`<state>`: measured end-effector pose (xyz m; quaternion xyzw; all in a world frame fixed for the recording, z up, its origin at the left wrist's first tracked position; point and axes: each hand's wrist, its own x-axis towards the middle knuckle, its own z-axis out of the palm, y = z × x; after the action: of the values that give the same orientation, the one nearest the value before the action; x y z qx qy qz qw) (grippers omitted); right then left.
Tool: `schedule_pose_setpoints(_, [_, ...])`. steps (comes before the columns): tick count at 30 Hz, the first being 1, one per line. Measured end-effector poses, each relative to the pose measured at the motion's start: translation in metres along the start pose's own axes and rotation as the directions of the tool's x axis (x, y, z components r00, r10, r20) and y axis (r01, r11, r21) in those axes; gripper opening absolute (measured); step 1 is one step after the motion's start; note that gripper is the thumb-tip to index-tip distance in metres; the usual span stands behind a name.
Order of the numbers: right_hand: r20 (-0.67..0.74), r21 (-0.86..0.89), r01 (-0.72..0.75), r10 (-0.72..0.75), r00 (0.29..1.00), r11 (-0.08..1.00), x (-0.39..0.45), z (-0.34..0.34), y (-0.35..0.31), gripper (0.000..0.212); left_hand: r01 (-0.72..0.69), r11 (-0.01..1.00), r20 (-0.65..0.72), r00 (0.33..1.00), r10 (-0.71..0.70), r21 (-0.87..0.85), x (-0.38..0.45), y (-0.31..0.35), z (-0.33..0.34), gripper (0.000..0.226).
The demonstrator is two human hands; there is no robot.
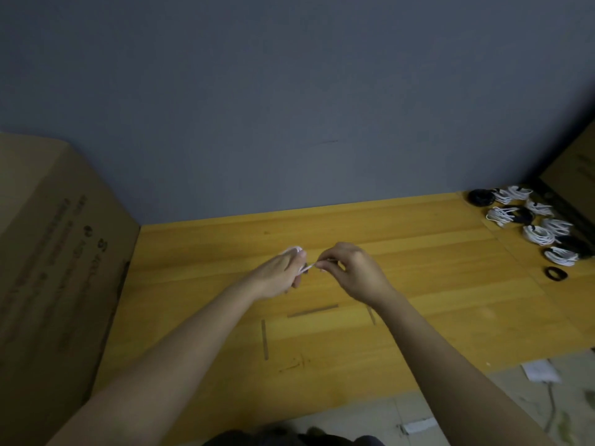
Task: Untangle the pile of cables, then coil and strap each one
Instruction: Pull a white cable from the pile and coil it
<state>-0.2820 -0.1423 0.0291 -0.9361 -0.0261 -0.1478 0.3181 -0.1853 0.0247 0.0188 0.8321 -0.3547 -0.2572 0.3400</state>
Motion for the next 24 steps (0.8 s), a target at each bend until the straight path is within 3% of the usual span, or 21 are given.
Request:
schedule_pose_setpoints(3, [-0.021,0.063,-0.08,0.081,0.996,0.995,0.002,-0.012,0.009,0.01,0.02,0.987,0.078,0.997,-0.007,-0.161,-0.014,0.006,0.006,0.05])
schedule_pose_setpoints(5, [-0.027,0.23,-0.142,0.152,0.988,0.963,0.004,-0.013,0.007,0.004,0.005,0.937,0.113,0.993,0.037,-0.349,-0.02,0.016,0.002,0.048])
schedule_pose_setpoints(9, [0.009,0.605,-0.218,0.267,0.964,0.766,0.006,-0.003,-0.011,0.009,-0.067,0.756,0.104,0.979,0.177,-0.651,-0.025,0.033,-0.009,0.04])
schedule_pose_setpoints(13, [0.102,0.719,-0.258,0.27,0.958,0.645,0.008,0.007,-0.026,0.019,-0.067,0.677,0.002,0.995,0.101,-0.733,-0.022,0.035,-0.015,0.042])
schedule_pose_setpoints(16, [0.242,0.722,-0.376,0.298,0.923,0.581,0.006,0.012,-0.03,0.034,-0.041,0.638,0.012,0.997,0.078,-0.769,-0.018,0.034,-0.019,0.048])
schedule_pose_setpoints(18, [0.226,0.703,-0.36,0.288,0.931,0.614,0.006,0.014,-0.031,0.033,-0.027,0.63,-0.002,0.999,0.041,-0.776,-0.014,0.034,-0.02,0.05])
schedule_pose_setpoints(21, [0.072,0.609,-0.264,0.279,0.958,0.748,0.008,0.018,-0.034,0.025,-0.041,0.668,-0.051,0.999,0.005,-0.743,-0.007,0.034,-0.015,0.044])
schedule_pose_setpoints(24, [-0.026,0.484,-0.273,0.326,0.945,0.831,0.01,0.014,-0.031,0.026,-0.047,0.791,-0.077,0.997,0.0,-0.609,-0.001,0.032,-0.012,0.041])
